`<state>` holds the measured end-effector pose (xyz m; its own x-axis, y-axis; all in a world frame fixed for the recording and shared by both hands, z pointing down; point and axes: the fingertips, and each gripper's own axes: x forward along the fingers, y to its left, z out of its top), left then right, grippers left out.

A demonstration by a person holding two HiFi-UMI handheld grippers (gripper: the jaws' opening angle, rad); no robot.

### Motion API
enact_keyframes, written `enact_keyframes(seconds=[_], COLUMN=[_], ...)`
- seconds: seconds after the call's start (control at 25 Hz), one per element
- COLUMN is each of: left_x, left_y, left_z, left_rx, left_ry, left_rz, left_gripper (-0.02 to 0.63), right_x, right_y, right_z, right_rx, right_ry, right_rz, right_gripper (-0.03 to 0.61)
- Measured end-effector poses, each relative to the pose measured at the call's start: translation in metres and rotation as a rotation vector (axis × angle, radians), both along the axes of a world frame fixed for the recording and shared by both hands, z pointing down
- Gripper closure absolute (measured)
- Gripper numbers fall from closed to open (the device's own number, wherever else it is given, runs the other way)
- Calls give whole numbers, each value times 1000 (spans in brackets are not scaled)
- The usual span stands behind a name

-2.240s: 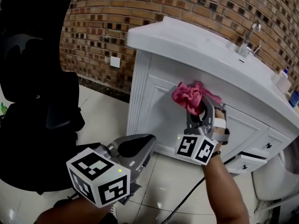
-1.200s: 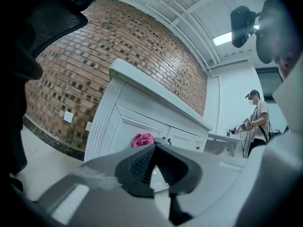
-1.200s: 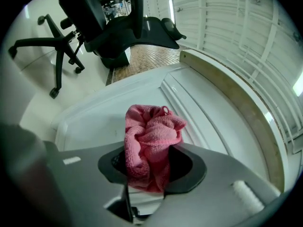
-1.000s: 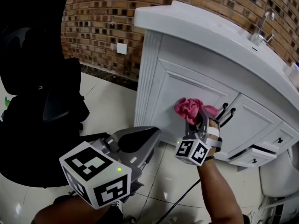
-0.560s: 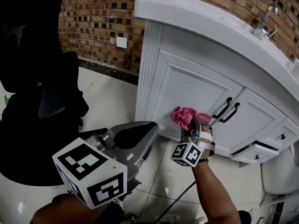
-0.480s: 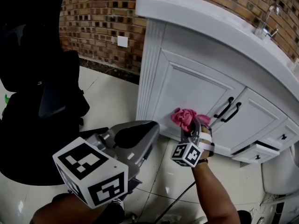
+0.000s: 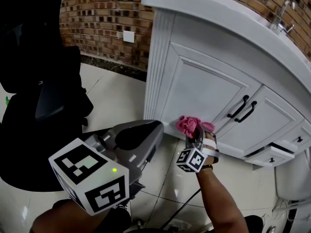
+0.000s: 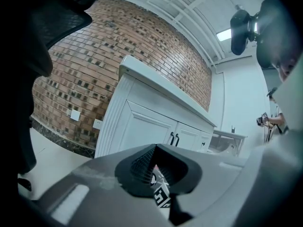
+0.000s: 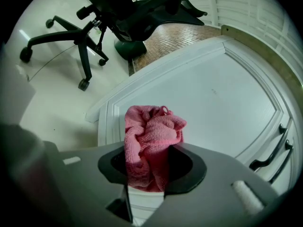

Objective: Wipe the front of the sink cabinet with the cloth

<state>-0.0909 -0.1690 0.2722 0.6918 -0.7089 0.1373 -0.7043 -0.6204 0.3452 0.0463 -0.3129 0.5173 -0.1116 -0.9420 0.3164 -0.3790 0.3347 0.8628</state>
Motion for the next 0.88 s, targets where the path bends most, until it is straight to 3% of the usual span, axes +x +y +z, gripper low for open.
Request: enact_keyframes(seconds=[0.88], left_x=[-1], left_y=[-6], left_z=[16], left_rx=[-29], left_ry=[-33], left_rz=[-6], left_gripper=[611], right_x=[-7], right_y=[2], right_z=[87], right_rx=[-160], right_ry=[-52], right_rz=[37], right_gripper=[420])
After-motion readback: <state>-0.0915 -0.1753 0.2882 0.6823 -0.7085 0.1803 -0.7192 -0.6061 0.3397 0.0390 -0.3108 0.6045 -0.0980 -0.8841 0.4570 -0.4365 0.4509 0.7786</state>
